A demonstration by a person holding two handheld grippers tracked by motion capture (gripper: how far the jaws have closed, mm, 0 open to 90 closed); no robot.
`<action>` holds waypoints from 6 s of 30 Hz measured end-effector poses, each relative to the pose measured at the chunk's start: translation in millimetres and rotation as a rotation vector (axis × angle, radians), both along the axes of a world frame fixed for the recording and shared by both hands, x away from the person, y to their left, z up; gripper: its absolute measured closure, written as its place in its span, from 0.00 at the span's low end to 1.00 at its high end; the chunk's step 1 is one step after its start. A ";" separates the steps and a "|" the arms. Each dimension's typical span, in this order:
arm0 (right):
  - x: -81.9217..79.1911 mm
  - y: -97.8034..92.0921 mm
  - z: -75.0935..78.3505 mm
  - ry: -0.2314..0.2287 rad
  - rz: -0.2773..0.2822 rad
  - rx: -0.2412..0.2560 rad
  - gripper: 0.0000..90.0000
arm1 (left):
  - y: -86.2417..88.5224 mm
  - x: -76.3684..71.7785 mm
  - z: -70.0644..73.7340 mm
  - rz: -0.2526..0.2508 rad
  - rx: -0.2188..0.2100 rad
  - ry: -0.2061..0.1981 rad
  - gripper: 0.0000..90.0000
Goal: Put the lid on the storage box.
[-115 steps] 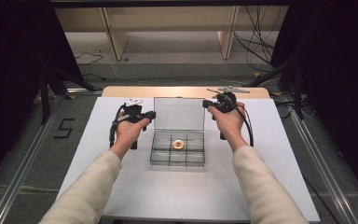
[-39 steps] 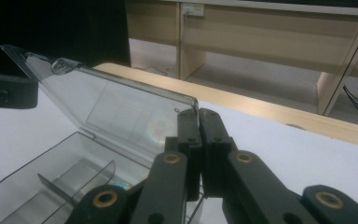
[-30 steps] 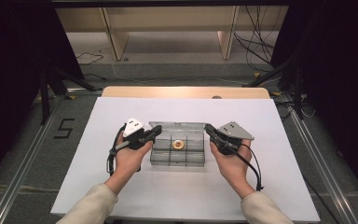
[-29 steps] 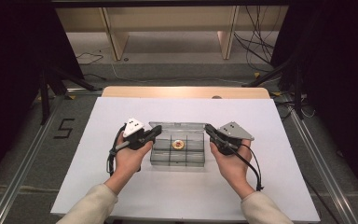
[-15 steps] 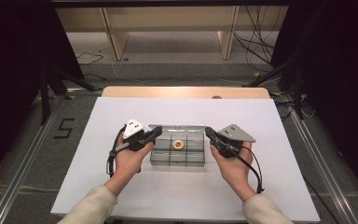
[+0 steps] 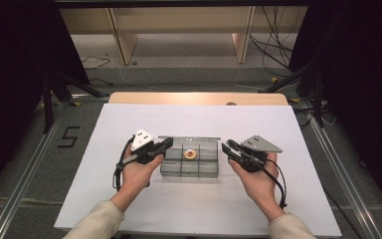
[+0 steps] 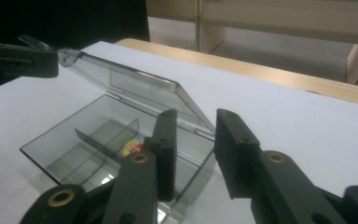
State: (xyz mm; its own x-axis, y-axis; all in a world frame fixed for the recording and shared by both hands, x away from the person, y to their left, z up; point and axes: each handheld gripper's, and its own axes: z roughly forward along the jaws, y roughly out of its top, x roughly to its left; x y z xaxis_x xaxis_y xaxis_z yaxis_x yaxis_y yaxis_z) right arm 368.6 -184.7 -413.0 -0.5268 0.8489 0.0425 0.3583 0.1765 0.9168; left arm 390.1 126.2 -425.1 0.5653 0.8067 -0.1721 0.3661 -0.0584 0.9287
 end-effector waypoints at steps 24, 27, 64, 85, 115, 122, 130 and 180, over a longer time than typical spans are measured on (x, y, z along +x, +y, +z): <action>6.1 -19.9 5.9 0.076 -0.013 -0.014 1.00 | 1.4 -9.6 -8.4 -0.025 0.030 0.028 1.00; 8.4 -18.5 6.3 0.077 -0.010 -0.009 1.00 | 1.0 -11.2 -10.1 -0.033 0.039 0.033 1.00; 11.8 8.6 11.2 0.079 0.083 -0.009 1.00 | 3.1 -22.3 -20.1 -0.079 0.083 0.067 1.00; 9.5 16.7 4.5 0.102 0.118 -0.031 1.00 | 2.0 -26.0 -24.2 -0.095 0.100 0.081 1.00; 6.4 21.6 -4.6 0.131 0.139 -0.055 1.00 | 0.4 -30.9 -29.6 -0.116 0.122 0.096 1.00; 5.9 22.8 -5.2 0.132 0.145 -0.059 1.00 | 0.2 -31.4 -30.2 -0.120 0.126 0.101 1.00; 5.3 23.6 -7.1 0.137 0.148 -0.064 1.00 | -0.7 -32.7 -31.1 -0.128 0.129 0.105 1.00; -17.9 -2.2 -39.9 0.301 0.151 -0.141 1.00 | -1.2 -39.3 -40.5 -0.150 0.148 0.142 1.00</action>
State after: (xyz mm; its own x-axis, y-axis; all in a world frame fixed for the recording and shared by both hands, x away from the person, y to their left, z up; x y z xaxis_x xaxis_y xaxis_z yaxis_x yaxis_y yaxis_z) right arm 350.7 -186.9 -452.9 -0.6282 0.7713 0.1026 0.5690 0.3654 0.7367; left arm 350.8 125.0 -465.6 0.6591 0.7380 -0.1447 0.4697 -0.2536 0.8456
